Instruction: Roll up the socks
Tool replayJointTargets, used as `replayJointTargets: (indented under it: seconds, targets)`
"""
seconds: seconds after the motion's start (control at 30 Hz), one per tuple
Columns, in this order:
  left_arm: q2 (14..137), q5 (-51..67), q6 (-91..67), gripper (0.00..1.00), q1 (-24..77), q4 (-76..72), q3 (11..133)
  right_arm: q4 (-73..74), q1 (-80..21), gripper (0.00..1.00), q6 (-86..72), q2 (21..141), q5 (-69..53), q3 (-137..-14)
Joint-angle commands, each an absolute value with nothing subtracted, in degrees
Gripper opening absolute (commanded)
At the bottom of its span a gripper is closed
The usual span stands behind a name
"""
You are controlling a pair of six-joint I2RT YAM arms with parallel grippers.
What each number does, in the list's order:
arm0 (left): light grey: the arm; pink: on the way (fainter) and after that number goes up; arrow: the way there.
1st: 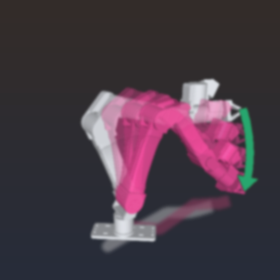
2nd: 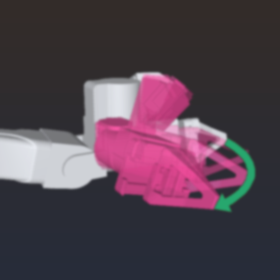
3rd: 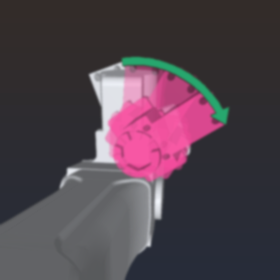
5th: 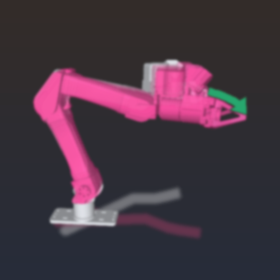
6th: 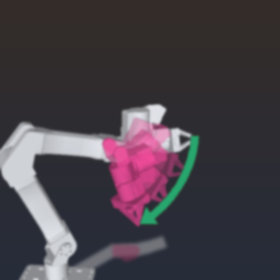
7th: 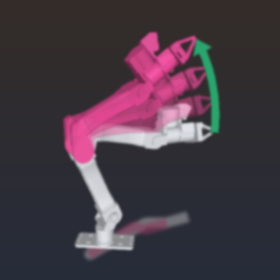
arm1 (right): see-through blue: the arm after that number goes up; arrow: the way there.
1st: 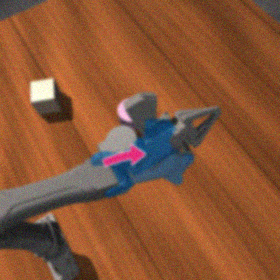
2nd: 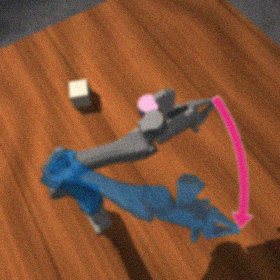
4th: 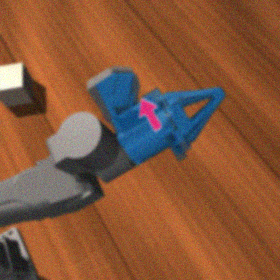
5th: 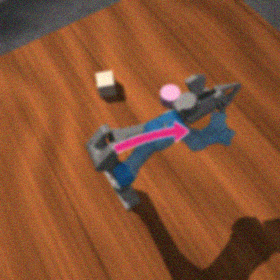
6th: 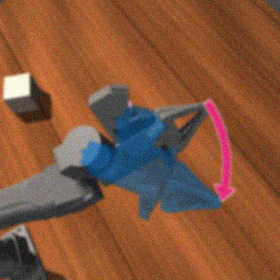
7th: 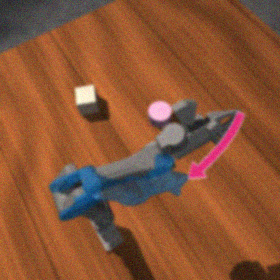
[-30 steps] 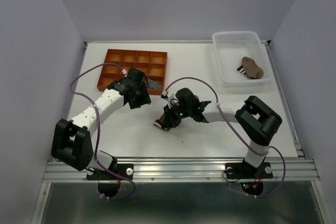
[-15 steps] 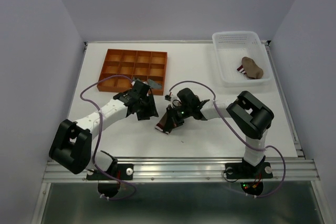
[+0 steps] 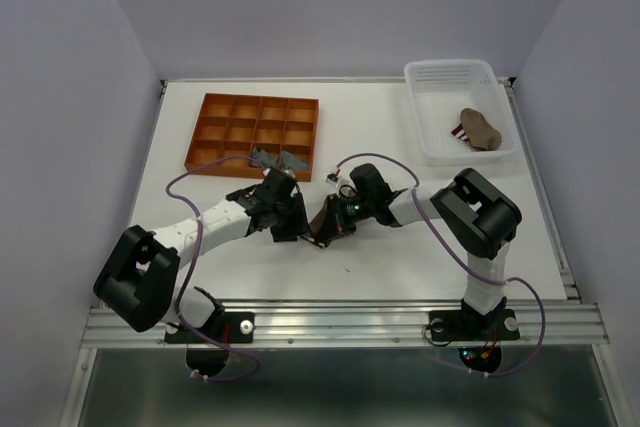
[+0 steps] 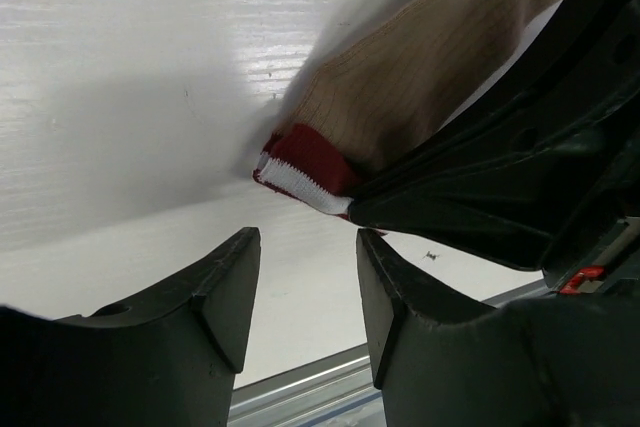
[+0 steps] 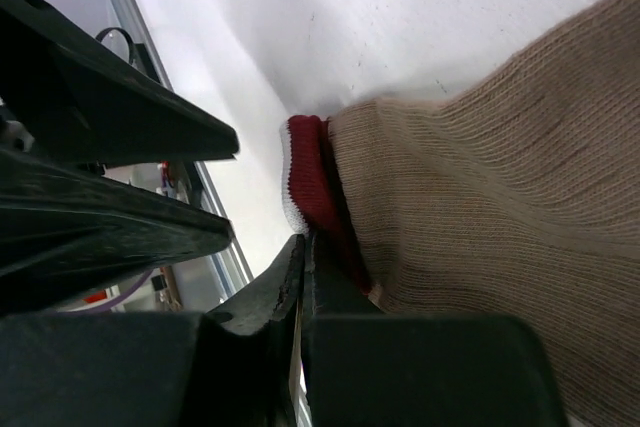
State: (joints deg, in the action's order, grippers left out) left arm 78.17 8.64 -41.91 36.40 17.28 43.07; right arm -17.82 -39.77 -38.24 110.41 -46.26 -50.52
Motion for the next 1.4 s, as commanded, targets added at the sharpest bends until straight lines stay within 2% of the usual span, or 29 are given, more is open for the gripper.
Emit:
replayJointTargets:
  seconds: [0.0, 0.5, 0.83, 0.9, 1.0, 1.03, 1.27, 1.37]
  targets:
    - [78.66, 8.96, -43.85, 0.54, 37.09, 14.59, 41.75, -22.15, -39.46, 0.01, -39.99, 110.65, -48.34, -50.01]
    - [84.29, 5.45, -47.72, 0.51, 38.14, 13.27, 43.33, -25.40, -38.41, 0.01, -41.84, 111.62, -48.43, -47.90]
    - [87.80, 5.45, -49.83, 0.42, 38.23, 12.74, 44.30, -28.74, -38.41, 0.01, -42.36, 111.10, -49.13, -46.32]
    - [88.41, 5.36, -49.83, 0.36, 38.32, 12.66, 44.82, -28.74, -38.41, 0.01, -41.84, 111.01, -49.13, -46.32]
    - [89.38, 5.54, -49.57, 0.07, 38.58, 13.09, 45.79, -28.56, -38.41, 0.01, -40.35, 110.31, -48.34, -45.88]
    - [89.65, 4.84, -49.40, 0.00, 38.76, 14.40, 46.31, -28.48, -38.41, 0.03, -39.91, 109.69, -48.08, -45.79]
    - [91.49, 3.87, -47.20, 0.00, 38.85, 21.08, 51.06, -17.59, -38.41, 0.25, -28.23, 103.98, -41.76, -47.90]
    - [92.72, 4.48, -45.53, 0.00, 38.85, 25.48, 53.61, -12.05, -39.29, 0.32, -21.64, 99.50, -37.01, -48.60]
